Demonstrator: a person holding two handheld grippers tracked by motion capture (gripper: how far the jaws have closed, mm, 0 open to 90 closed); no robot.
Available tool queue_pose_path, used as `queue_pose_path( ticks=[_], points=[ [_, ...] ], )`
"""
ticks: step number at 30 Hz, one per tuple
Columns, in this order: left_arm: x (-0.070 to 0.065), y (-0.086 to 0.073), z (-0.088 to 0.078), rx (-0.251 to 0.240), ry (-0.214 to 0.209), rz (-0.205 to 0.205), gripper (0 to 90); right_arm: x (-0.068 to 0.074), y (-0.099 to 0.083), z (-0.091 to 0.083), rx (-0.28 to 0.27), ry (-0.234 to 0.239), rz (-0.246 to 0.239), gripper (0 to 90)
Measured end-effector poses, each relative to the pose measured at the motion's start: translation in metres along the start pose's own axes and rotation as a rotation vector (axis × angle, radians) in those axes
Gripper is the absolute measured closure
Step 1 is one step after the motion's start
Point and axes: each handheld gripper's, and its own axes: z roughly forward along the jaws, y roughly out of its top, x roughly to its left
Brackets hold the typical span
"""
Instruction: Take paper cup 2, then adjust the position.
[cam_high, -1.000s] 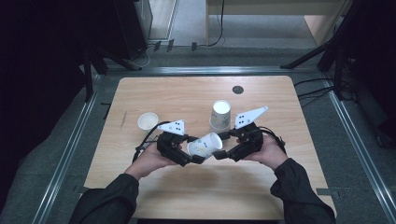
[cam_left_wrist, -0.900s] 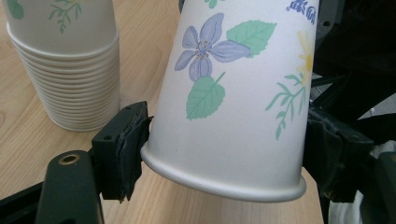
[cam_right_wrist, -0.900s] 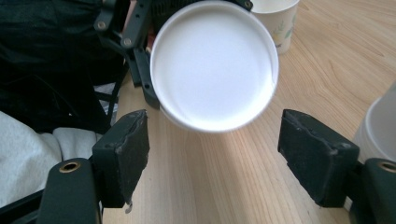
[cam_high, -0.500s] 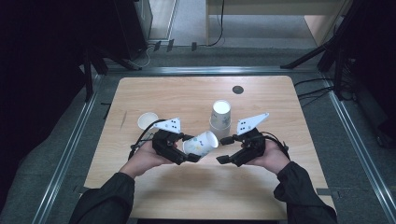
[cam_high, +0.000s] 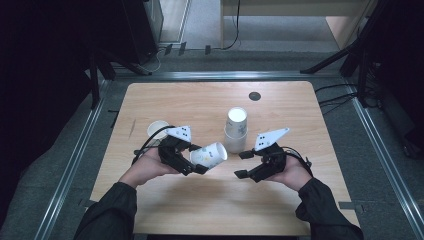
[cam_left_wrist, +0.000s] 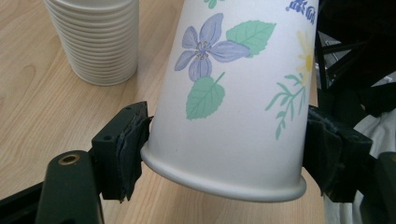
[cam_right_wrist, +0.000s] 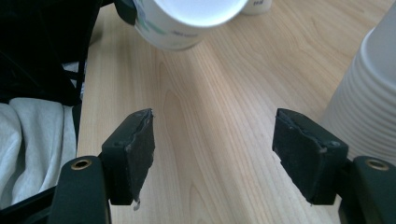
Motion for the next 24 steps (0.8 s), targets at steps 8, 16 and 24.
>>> queue_pose_path(
  ticks=[8,16,24],
  points=[
    [0.006,0.006,0.005,0.084,0.012,0.023,22.5,0.001,0.004,0.007,-0.017,0.005,0.005,29.1],
    [0.004,0.018,0.016,0.217,0.03,0.087,22.5,-0.001,0.005,0.009,-0.019,-0.002,0.006,26.7],
    [0.004,0.031,0.021,0.297,0.039,0.12,22.5,0.0,0.008,0.012,-0.033,-0.016,-0.006,24.8]
  ],
)
